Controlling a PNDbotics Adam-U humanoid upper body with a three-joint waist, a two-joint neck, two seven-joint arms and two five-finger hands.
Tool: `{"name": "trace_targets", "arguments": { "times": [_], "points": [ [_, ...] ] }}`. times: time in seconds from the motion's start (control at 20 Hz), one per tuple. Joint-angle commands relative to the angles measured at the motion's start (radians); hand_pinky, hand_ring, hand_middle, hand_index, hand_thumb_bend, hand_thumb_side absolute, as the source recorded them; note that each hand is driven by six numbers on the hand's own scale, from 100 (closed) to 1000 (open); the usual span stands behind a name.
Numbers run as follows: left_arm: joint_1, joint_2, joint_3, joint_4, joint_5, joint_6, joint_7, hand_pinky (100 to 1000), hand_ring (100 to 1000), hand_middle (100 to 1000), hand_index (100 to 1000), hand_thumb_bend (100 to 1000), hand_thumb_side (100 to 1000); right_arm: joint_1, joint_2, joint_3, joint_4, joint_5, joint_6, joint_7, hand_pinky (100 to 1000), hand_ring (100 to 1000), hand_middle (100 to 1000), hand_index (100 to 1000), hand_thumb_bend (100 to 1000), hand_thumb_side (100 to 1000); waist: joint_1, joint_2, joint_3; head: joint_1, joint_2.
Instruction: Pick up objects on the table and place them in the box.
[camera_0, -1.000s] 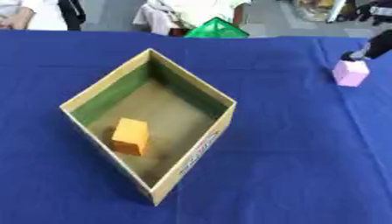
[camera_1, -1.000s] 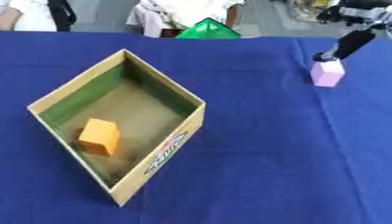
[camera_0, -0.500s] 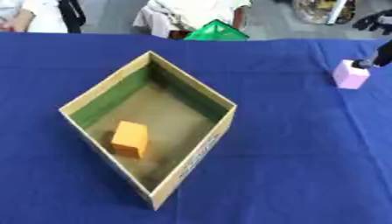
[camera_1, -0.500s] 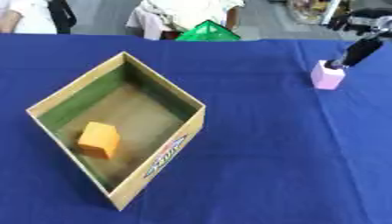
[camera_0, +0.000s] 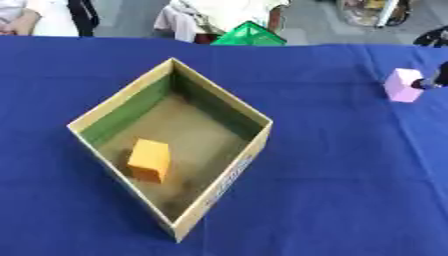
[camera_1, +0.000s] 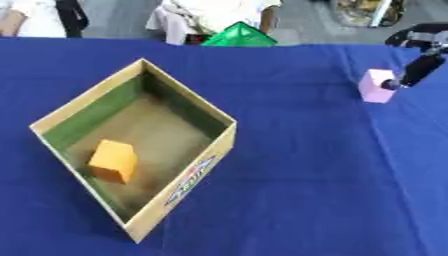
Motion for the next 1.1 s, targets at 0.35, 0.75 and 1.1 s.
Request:
{"name": "trace_targets", "arguments": {
  "times": [0.35,0.75,1.1],
  "points": [
    [-0.020,0.028,0.009,-0.015,0.008,0.001,-0.002,841,722,713,868,560,968,-0.004,-0.022,-0.004,0.006,0.015,0.004,-0.019,866,948,924,989,436,228,0.004,-0.003,0.010,-0.007,-0.020],
    [-0.027,0.027,0.005,-0.015,0.013,0.004,-0.006,842,721,713,867,558,971,-0.014,0.001,-0.002,0.052,0.057,0.027,-0.087,849,932,910,978,403,219,0.001,0.009,0.023,-0.019,-0.030],
    [-0.028,0.027,0.004,-0.015,0.014,0.005,-0.009,842,719,713,867,556,973,-0.017,0.012,-0.005,0.090,0.092,0.053,-0.133,799,882,863,946,322,198,0.000,0.016,0.031,-0.028,-0.039]
  ]
}}
